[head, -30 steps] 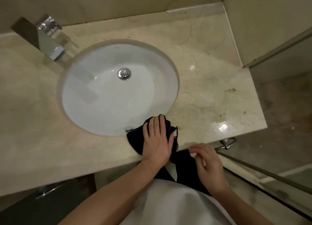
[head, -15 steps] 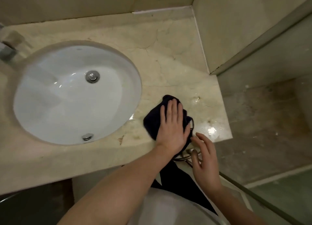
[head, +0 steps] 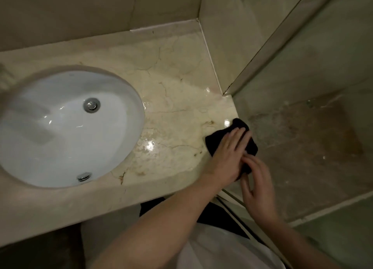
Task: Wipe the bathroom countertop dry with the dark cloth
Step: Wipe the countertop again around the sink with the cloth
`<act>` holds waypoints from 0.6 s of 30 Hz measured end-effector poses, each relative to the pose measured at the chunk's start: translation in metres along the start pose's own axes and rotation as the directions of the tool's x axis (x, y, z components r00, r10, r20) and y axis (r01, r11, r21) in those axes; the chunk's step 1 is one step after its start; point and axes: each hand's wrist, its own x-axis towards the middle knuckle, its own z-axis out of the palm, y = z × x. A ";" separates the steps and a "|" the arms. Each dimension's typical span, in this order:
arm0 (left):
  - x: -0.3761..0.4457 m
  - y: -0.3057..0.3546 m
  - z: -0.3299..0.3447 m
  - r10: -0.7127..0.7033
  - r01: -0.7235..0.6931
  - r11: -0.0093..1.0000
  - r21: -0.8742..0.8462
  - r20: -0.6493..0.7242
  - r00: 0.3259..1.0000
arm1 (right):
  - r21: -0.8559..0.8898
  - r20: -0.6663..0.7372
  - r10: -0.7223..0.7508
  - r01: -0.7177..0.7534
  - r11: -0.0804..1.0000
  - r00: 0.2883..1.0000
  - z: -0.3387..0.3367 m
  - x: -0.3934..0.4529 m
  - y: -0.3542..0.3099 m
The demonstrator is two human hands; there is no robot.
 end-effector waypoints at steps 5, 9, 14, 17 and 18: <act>-0.086 -0.046 -0.043 -0.255 0.237 0.966 -0.102 -0.227 0.940 | -0.268 0.196 -0.249 0.296 0.917 0.948 0.032 0.052 0.013; -0.140 -0.080 -0.066 -0.384 0.380 0.923 -0.064 -0.226 0.895 | -0.403 0.243 -0.164 0.254 0.879 0.956 0.066 0.072 0.009; -0.176 -0.099 -0.073 -0.542 0.528 0.840 -0.125 -0.250 0.803 | -0.433 0.258 -0.195 0.294 0.852 0.946 0.073 0.076 0.004; -0.191 -0.099 -0.079 -0.494 0.483 0.869 -0.108 -0.224 0.840 | -0.420 0.130 0.010 0.046 0.906 0.991 0.058 0.081 0.019; -0.196 -0.099 -0.081 -0.469 0.459 0.883 -0.099 -0.209 0.858 | -0.408 0.123 0.048 0.006 0.913 0.991 0.056 0.077 0.022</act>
